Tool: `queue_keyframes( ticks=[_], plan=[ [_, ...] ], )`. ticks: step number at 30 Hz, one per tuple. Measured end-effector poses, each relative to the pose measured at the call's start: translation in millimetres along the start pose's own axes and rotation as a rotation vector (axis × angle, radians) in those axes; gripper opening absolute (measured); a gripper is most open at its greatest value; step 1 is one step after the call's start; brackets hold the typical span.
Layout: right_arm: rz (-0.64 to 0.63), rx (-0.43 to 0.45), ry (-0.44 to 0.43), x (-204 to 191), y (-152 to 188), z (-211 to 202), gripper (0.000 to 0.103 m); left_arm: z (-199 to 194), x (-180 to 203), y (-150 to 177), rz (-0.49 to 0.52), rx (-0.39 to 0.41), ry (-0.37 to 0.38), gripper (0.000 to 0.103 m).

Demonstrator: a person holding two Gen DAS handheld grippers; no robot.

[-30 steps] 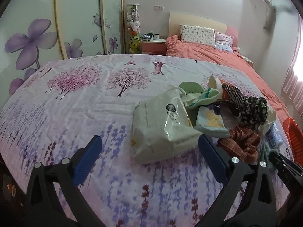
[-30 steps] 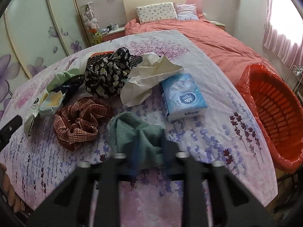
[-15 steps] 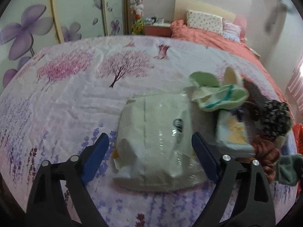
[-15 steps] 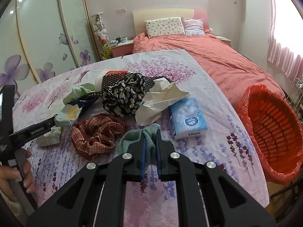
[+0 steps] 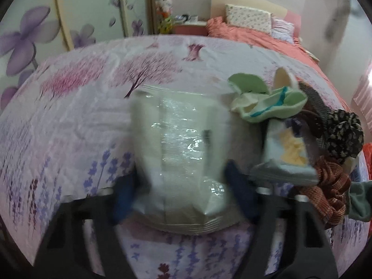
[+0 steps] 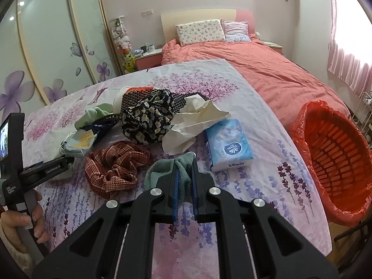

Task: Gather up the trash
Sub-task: 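Reach the left gripper to the white plastic bag and grasp it, then carry the white bag with the left gripper over the orange basket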

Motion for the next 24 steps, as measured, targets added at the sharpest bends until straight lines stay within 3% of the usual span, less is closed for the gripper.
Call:
queue_keyframes(
  ticks=[1, 4, 15, 24],
  plan=[
    [0.001, 0.001, 0.0, 1, 0, -1, 0.009, -1, 1, -1, 0.001, 0.002, 0.007, 0.045],
    [0.005, 0.01, 0.0, 5, -3, -6, 0.009, -3, 0, -2, 0.001, 0.0, 0.033, 0.032],
    [0.031, 0.082, -0.001, 18, -19, -29, 0.009, -51, -17, -17, 0.017, 0.094, 0.082, 0.03],
    [0.068, 0.16, 0.012, 41, -32, -61, 0.009, -118, 40, -25, 0.105, 0.184, 0.205, 0.03]
  ],
)
Point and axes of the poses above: each gripper's, at about its wrist camera, not at the fingertips, and z roughly the way its jaws point, x to its right, y to its underside, the point moved 8 cm from there along z, roughly the way its jaws point, and after that the axes turned 7 degrees about -y, right-handed, at the moved point
